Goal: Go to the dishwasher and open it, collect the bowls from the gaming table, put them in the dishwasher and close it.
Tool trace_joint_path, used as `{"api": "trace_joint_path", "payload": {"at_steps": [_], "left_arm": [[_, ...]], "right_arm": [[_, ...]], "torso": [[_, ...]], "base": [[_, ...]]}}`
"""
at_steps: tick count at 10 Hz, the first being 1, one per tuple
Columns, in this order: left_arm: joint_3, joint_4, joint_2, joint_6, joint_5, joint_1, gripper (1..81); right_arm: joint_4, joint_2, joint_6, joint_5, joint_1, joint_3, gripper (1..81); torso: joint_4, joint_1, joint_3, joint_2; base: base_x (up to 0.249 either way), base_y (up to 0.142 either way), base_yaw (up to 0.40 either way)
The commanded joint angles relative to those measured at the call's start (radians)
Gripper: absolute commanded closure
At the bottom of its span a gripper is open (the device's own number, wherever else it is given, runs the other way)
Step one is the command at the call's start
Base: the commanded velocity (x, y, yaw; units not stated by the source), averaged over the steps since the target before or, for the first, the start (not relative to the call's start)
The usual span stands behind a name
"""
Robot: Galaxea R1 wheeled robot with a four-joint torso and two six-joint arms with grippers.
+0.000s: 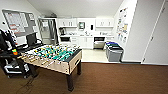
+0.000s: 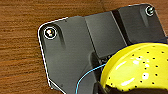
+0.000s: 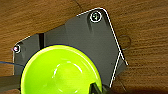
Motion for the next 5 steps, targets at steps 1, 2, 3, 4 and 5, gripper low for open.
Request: {"api": "trace_joint_path", "payload": {"at_steps": [1,2,3,4,5], "left_arm": [[-0.001,0.002,0.003,-0.002,0.054,-0.058,81.1],[-0.001,0.002,0.003,-0.002,0.053,-0.058,81.1],[-0.003,0.002,0.003,-0.002,0.053,-0.058,81.1],[-0.001,0.002,0.004,-0.002,0.053,-0.058,81.1],[-0.001,0.002,0.004,-0.002,0.053,-0.058,81.1]], "right_arm": [[-0.007,-0.012,-0.003,-0.037,0.048,-0.002,81.1],[-0.007,-0.011,-0.003,-0.037,0.046,-0.003,81.1],[-0.007,-0.012,-0.003,-0.037,0.046,-0.003,81.1],[-0.007,-0.012,-0.003,-0.037,0.045,-0.005,81.1],[-0.007,-0.012,-0.003,-0.037,0.045,-0.006,81.1]], "torso": [[0.0,0.0,0.0,0.0],[0.0,0.0,0.0,0.0],[0.0,0.0,0.0,0.0],[0.0,0.0,0.0,0.0],[0.0,0.001,0.0,0.0]], "base": [[0.177,-0.065,0.0],[0.177,-0.071,0.0],[0.177,-0.071,0.0],[0.177,-0.071,0.0],[0.177,-0.071,0.0]]}}
